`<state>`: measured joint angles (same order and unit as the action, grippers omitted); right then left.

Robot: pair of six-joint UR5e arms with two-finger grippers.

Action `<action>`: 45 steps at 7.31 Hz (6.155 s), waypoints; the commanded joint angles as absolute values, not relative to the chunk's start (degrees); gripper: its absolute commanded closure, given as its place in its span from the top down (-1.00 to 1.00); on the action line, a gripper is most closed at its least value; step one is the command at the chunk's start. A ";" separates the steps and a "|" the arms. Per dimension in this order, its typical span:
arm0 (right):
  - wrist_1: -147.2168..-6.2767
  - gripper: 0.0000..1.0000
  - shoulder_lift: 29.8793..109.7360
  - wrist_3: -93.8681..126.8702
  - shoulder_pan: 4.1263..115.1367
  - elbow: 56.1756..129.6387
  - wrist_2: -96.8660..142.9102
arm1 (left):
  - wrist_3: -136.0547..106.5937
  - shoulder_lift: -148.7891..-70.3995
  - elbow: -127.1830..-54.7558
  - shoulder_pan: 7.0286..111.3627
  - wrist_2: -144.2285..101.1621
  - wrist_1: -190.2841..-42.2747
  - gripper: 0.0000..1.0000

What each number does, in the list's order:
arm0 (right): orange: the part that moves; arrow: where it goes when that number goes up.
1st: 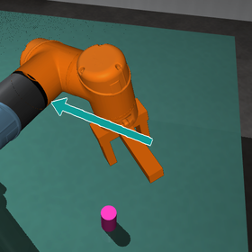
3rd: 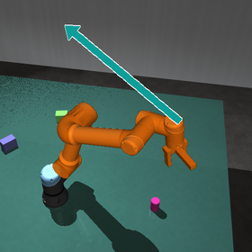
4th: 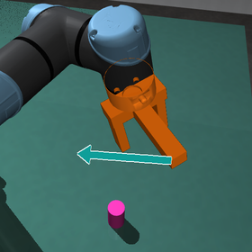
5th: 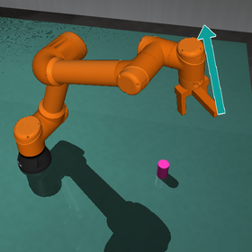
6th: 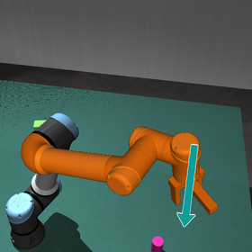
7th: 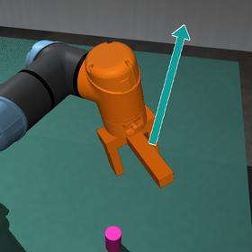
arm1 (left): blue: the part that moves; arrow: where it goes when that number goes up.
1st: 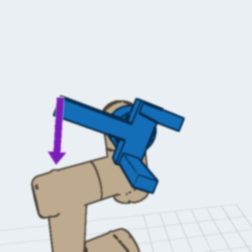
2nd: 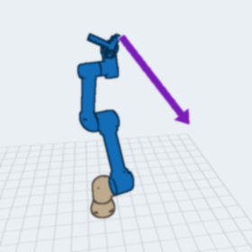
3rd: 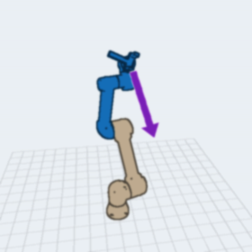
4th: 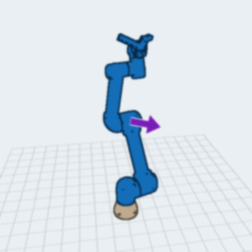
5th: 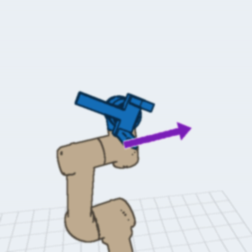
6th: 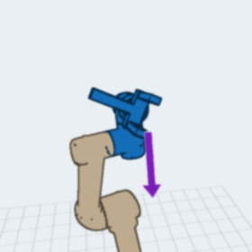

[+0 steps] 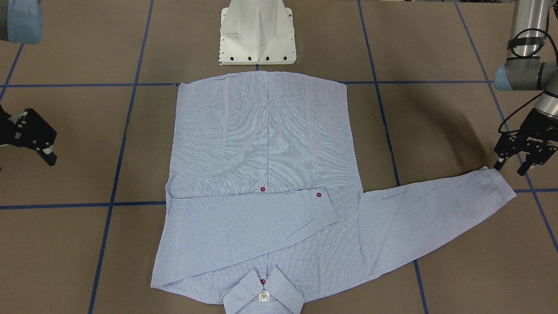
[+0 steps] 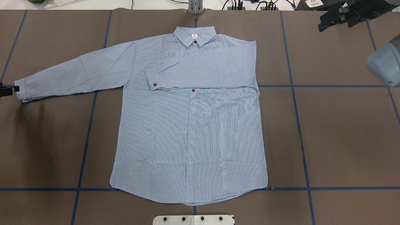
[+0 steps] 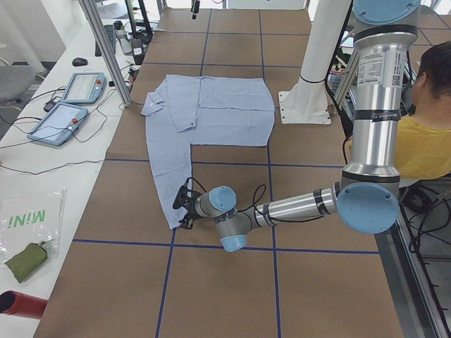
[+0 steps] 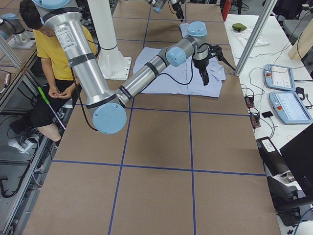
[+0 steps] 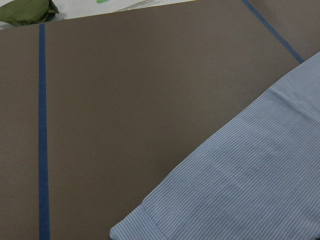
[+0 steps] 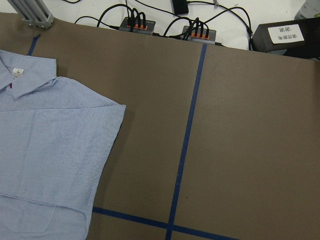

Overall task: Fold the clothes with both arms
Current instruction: 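Release the sleeve and raise the right arm while the left gripper grasps the other cuff, then carry the cuff with the left gripper across onto the shirt front, then release the sleeve with the left gripper while the right arm moves toward the hem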

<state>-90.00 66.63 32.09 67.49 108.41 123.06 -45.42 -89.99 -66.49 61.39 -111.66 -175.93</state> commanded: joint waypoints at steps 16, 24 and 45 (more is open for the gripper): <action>-90.00 1.00 67.15 32.87 67.50 109.60 122.78 | -57.05 -104.70 -80.69 58.10 -125.14 -172.27 -1.00; -90.00 1.00 67.24 32.78 67.41 109.34 122.70 | -71.01 -136.30 -78.41 37.99 -106.73 -142.56 -1.00; -90.09 1.00 85.43 86.84 17.23 133.42 83.06 | -75.67 -93.10 -115.93 15.22 -84.64 -122.43 1.00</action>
<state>-90.08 85.27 86.45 17.90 133.35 83.69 -73.40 -95.80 -115.85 17.68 -86.32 -122.21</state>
